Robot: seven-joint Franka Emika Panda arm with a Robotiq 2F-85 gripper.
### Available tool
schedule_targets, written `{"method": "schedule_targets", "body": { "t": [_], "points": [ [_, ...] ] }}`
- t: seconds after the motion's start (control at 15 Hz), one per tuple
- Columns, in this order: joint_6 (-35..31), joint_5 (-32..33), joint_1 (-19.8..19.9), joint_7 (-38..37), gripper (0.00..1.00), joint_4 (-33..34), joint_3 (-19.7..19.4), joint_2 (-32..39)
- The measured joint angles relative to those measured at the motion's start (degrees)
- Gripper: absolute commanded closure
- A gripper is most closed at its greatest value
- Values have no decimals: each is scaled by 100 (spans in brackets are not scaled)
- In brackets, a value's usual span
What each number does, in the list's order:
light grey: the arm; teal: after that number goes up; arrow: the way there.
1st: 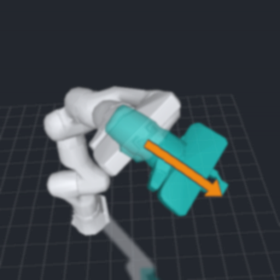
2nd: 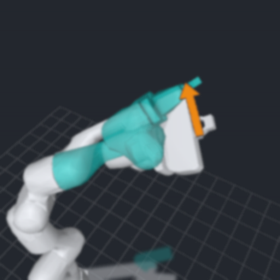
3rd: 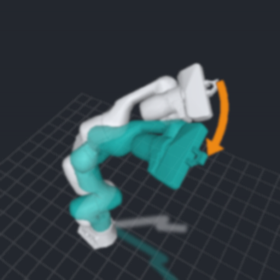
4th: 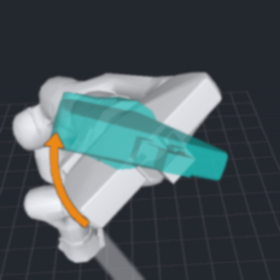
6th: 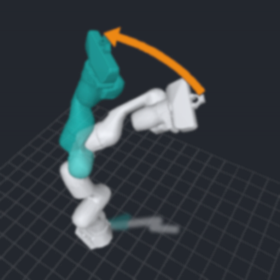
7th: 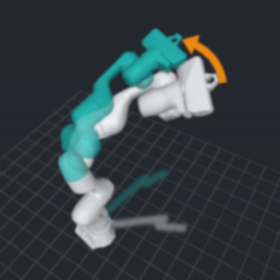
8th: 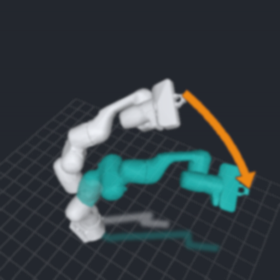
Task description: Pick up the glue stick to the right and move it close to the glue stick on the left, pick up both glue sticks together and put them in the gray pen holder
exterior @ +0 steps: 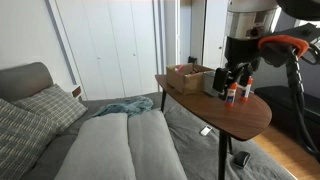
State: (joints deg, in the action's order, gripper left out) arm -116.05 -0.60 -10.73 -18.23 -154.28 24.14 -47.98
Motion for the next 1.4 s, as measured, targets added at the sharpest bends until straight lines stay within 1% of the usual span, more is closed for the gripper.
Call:
{"method": "schedule_targets", "body": {
  "t": [0.53,0.67,0.8,1.07,1.4],
  "points": [
    [0,9,0,0,0,0,-4,0],
    [0,99,87,-59,0,6,-47,39],
    [-98,299,342,-60,0,53,-193,139],
    [-467,688,981,34,0,363,-670,550],
    [-533,939,1398,288,0,879,-1266,1160]
  ]
}}
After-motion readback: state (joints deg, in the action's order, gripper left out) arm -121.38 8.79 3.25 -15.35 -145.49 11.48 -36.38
